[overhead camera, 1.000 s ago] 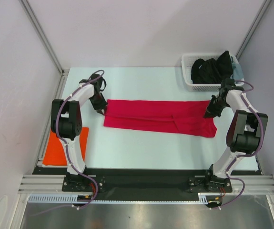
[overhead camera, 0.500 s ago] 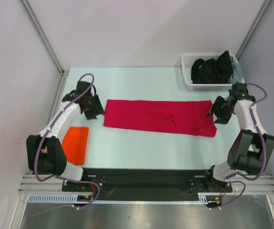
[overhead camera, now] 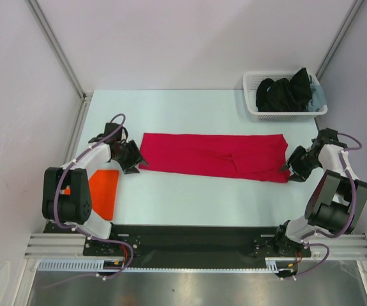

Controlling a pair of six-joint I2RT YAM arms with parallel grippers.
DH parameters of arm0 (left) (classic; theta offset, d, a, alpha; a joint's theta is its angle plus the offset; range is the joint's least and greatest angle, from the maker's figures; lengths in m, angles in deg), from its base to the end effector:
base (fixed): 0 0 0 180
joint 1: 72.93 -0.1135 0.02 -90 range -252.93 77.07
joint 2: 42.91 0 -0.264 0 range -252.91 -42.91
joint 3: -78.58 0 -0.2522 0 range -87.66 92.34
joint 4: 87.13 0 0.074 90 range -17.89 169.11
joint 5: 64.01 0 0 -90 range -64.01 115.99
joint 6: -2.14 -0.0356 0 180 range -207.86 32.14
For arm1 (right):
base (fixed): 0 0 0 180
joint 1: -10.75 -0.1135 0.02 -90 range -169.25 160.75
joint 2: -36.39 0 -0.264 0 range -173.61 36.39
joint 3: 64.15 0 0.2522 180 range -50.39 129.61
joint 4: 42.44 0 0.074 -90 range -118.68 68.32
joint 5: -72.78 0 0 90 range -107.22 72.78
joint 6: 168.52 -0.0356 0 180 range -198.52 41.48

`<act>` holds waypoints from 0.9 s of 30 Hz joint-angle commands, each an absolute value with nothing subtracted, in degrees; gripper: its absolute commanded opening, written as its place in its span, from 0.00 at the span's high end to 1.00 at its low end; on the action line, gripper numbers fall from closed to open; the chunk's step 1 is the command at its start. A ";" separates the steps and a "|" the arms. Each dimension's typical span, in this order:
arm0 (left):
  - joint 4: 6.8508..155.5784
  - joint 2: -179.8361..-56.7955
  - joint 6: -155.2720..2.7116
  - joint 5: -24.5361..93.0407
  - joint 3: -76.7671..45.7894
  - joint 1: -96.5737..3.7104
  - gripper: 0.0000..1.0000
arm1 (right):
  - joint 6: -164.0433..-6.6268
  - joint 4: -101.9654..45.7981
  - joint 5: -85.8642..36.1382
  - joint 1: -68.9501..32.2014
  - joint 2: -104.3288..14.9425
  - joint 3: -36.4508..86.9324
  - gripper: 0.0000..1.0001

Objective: Fold and stack the t-shirts
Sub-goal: Fold the tshirt

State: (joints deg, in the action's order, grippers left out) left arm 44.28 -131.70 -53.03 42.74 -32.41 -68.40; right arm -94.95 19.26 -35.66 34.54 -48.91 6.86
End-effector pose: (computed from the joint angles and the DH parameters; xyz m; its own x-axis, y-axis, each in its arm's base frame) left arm 0.2899 -0.0333 0.1916 -0.8643 -0.4801 -0.1496 -0.3803 0.8186 -0.4304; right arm 0.2506 -0.0981 0.2098 -0.7631 0.6297 -0.1454 0.5510 0.7515 0.3628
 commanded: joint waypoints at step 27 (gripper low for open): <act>50.19 -140.20 -49.45 40.93 -32.99 -70.29 0.75 | -84.76 15.97 -28.82 27.89 -56.86 12.97 0.52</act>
State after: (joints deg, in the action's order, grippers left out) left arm 49.44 -139.62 -48.81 42.50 -34.71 -69.86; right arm -86.09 17.80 -29.56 28.51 -55.99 10.84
